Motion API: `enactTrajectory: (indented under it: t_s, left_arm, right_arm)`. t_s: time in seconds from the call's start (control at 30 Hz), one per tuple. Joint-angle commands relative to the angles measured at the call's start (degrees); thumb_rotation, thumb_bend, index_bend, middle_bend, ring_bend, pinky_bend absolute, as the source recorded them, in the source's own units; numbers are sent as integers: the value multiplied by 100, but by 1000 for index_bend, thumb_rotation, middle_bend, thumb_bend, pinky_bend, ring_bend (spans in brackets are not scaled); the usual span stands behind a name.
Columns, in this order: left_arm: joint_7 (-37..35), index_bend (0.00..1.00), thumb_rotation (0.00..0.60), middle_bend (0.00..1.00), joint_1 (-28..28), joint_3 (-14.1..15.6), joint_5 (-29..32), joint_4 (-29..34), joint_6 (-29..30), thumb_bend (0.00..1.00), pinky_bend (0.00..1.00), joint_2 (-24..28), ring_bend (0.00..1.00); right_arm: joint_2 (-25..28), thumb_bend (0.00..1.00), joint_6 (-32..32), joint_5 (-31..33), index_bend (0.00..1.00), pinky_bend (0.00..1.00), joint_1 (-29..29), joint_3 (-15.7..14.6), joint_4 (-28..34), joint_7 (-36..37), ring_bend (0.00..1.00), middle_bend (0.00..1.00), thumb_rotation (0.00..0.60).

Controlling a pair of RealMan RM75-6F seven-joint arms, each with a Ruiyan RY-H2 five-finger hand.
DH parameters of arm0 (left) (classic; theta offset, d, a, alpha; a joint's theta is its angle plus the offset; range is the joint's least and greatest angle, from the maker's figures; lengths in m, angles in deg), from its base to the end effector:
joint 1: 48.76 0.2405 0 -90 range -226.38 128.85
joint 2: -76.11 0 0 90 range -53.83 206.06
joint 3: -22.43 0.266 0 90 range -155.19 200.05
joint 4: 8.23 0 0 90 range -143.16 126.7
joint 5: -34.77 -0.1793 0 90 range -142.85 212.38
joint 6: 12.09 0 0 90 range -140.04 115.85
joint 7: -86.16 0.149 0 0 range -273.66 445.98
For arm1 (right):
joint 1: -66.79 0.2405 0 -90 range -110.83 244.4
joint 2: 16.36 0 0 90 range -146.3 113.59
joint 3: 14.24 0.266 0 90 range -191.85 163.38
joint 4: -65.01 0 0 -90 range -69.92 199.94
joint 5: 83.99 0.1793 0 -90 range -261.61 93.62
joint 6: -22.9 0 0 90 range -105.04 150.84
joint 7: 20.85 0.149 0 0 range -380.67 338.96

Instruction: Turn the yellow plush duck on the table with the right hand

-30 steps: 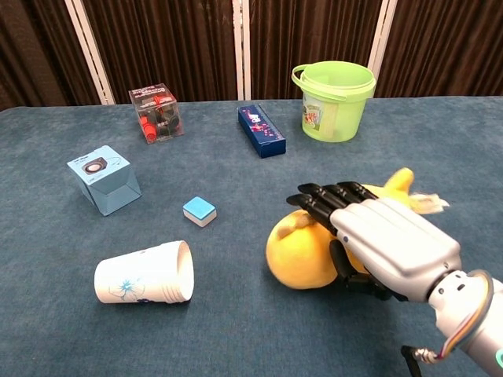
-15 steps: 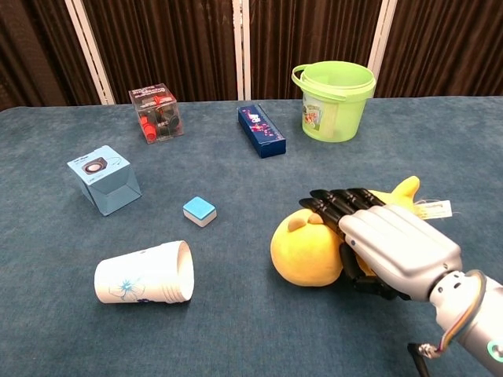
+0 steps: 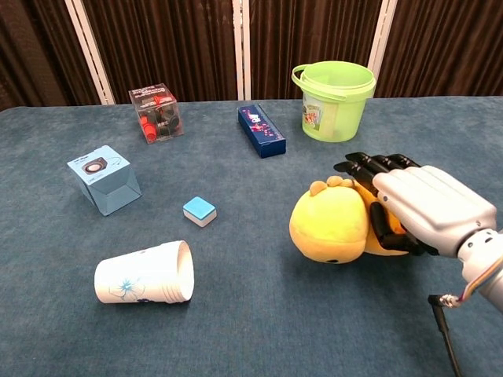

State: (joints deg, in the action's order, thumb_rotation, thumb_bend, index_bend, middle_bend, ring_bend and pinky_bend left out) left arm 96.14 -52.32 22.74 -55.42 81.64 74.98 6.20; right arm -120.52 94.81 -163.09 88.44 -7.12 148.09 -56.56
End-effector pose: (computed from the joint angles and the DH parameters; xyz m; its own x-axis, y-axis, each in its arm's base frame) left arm -0.3044 0.1670 0.1555 0.5051 0.0238 0.8627 0.8619 -0.0667 -0.5027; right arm -0.1813 -0.2499 -0.0333 0.4841 -0.0962 0.8697 -0.8521 -0.2775 0.4437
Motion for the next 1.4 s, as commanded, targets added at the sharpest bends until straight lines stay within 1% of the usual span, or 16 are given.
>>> enactTrajectory:
  t_s: [0.03, 0.17, 0.33, 0.5, 0.63, 0.83, 0.87, 0.9, 0.93, 1.0, 1.03, 1.13, 1.23, 1.4]
  left_arm:
    - [0, 0, 600, 0, 0, 2, 9, 3, -9, 165, 0, 2, 0]
    - [14, 0, 600, 0, -6, 7, 25, 16, -40, 166, 0, 14, 0]
    - [-4, 0, 600, 0, -5, 1, 39, 37, -41, 168, 0, 34, 0]
    - [-41, 0, 600, 0, 1, -6, 29, 40, -12, 167, 0, 46, 0]
    - [-40, 0, 600, 0, 2, -2, 15, 35, -4, 167, 0, 43, 0]
    - [-69, 0, 600, 0, 14, -18, -3, 36, 52, 173, 0, 37, 0]
    - [-79, 0, 600, 0, 17, -22, -3, 34, 62, 174, 0, 34, 0]
    - [-93, 0, 600, 0, 19, -30, -2, 29, 76, 175, 0, 32, 0]
    - [-103, 0, 600, 0, 21, -34, -1, 27, 84, 176, 0, 31, 0]
    - [-135, 0, 600, 0, 31, -51, -12, 12, 132, 176, 0, 22, 0]
    - [-145, 0, 600, 0, 35, -58, -27, 4, 160, 176, 0, 14, 0]
    - [-152, 0, 600, 0, 40, -57, -59, -20, 192, 177, 0, -2, 0]
    - [-149, 0, 600, 0, 45, -55, -88, -32, 220, 177, 0, -11, 0]
    - [-150, 0, 600, 0, 65, -64, -144, -62, 311, 177, 0, -31, 0]
  right_arm:
    - [6, 1000, -76, 46, 0, 0, -6, -101, -5, -23, 0, 0, 600]
    - [-22, 1000, -152, -24, 0, 0, -14, -306, 23, 5, 0, 0, 600]
    - [2, 1000, -163, -316, 0, 0, -6, -558, 235, 216, 0, 0, 600]
    - [118, 1000, 27, -633, 0, 0, -15, -640, 547, 246, 0, 0, 600]
    - [314, 1000, 259, -928, 0, 0, -39, -660, 894, 212, 0, 0, 600]
    - [767, 989, 476, -1129, 0, 0, -122, -674, 1298, 191, 0, 0, 600]
    - [825, 959, 497, -1143, 0, 0, -134, -676, 1321, 218, 0, 0, 600]
    - [921, 878, 529, -1166, 0, 0, -155, -685, 1348, 272, 0, 0, 600]
    - [988, 764, 551, -1184, 0, 0, -169, -694, 1359, 318, 0, 0, 600]
    - [1294, 594, 688, -1251, 0, 0, -254, -724, 1333, 527, 0, 0, 600]
    - [1480, 526, 805, -1251, 0, 0, -332, -734, 1263, 619, 0, 0, 600]
    - [1754, 394, 937, -1300, 0, 0, -427, -776, 1149, 875, 0, 0, 600]
    - [1995, 313, 1137, -1306, 0, 0, -569, -793, 1013, 1215, 0, 0, 600]
    - [2334, 271, 1718, -1476, 0, 0, -937, -896, 631, 1875, 0, 0, 600]
